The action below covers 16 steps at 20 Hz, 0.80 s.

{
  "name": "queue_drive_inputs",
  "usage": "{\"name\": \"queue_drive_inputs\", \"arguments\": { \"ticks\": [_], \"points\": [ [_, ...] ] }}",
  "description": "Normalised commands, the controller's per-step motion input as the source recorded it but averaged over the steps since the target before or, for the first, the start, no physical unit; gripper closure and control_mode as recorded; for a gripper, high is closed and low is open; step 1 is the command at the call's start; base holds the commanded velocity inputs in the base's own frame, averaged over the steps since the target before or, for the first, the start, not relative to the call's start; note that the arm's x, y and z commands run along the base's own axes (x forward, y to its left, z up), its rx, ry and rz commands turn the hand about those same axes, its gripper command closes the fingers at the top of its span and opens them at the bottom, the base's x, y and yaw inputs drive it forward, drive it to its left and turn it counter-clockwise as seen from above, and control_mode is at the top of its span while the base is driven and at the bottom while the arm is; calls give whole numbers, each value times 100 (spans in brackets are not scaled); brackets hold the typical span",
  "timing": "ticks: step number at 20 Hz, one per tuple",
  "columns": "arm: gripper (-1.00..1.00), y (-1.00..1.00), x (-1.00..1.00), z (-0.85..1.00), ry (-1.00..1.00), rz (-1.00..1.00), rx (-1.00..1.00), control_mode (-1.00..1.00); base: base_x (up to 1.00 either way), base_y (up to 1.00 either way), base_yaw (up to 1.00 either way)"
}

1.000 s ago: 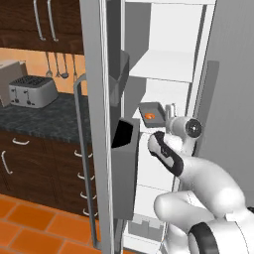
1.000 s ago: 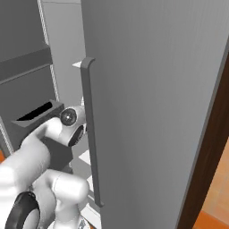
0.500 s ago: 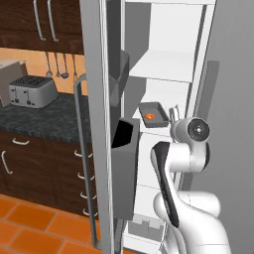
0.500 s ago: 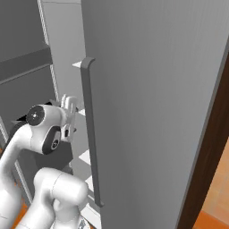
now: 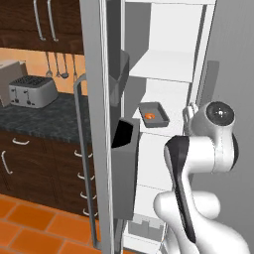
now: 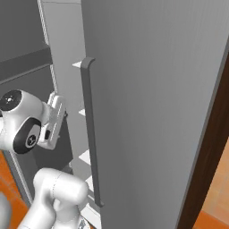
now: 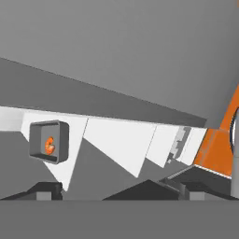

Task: Take the meat container that has the shrimp and place it on the second highest rack of the freezer. Then take the vegetable container that has the eggplant and bell pepper and place it on the highest rack of the freezer.

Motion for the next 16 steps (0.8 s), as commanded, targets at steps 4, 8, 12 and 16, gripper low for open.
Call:
{"name": "queue_drive_inputs", "arguments": {
  "ticks": [4, 8, 12, 16],
  "points": [
    [-100, 2, -97, -66, -21, 1, -1, -100, 0, 0, 0],
    [-100, 22, -31, -55, -1, 1, -13, -100, 0, 0, 0],
    [-100, 9, -14, -35, 0, 0, -7, 100, -10, 0, 0],
    [-100, 0, 0, 0, 0, 0, 0, 100, -82, -21, 21]
  ]
}}
